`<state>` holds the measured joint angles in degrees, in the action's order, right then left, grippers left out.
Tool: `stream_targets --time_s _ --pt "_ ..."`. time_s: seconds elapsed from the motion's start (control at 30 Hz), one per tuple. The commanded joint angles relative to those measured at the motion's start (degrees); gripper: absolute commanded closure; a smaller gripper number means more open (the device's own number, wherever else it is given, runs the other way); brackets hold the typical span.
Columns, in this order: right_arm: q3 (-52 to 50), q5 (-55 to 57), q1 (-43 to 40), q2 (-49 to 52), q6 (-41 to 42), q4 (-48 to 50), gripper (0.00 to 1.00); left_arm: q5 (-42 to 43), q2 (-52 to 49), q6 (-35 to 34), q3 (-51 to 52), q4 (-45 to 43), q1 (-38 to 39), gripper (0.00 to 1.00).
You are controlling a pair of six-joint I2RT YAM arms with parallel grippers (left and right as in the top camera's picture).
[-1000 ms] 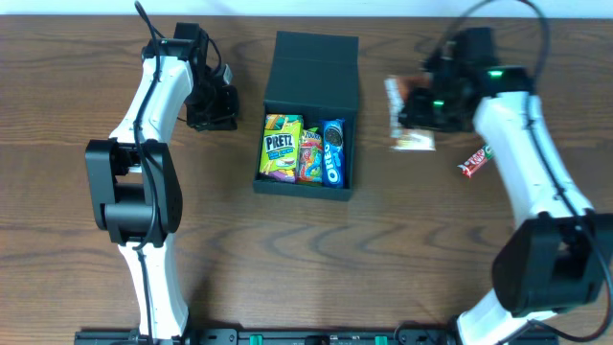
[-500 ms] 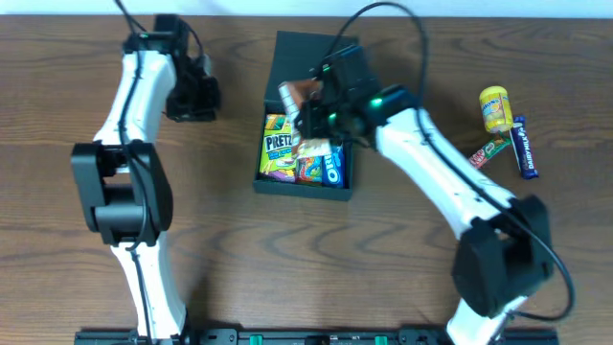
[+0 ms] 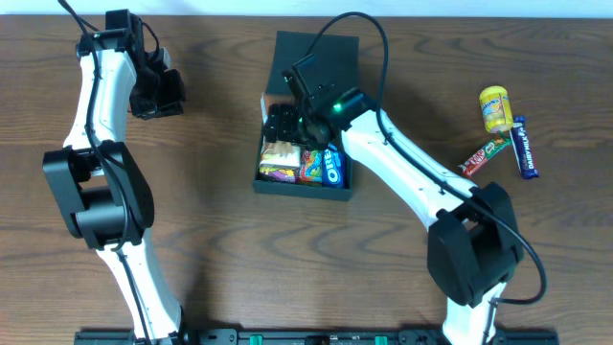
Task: Pack container
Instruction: 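Lower the Pocky box into the box's left side and push down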
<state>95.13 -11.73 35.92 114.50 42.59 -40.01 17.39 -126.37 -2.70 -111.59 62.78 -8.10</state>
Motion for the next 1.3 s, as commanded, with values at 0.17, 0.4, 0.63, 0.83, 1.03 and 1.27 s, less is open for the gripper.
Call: stream_targets --time_s 0.17,0.4,0.63,0.83,1.03,1.27 --pt "4.02 1.44 -0.24 0.79 -3.69 -0.07 0.03 0.7 0.83 1.01 -1.09 0.24 -0.07 0.94" --pt "9.7 1.22 -3.82 0.79 -10.97 -5.53 0.91 0.68 0.83 1.01 -1.09 0.74 1.18 0.94" --pt "9.07 -18.73 -6.84 2.32 -29.24 -5.66 0.99 0.63 0.83 1.03 -1.09 -0.57 3.76 0.94" --pt "8.9 -33.88 -8.31 7.67 -37.05 -5.66 0.99 0.66 0.83 1.01 -1.09 -2.29 5.25 0.94" --pt "8.9 -40.35 -9.4 11.26 -40.02 -5.99 0.99 0.66 0.83 1.03 -1.09 -2.58 5.35 0.94" --pt "8.81 -37.48 -8.46 12.68 -41.4 -6.29 0.99 0.66 0.83 1.05 -1.09 -2.58 5.35 0.94"
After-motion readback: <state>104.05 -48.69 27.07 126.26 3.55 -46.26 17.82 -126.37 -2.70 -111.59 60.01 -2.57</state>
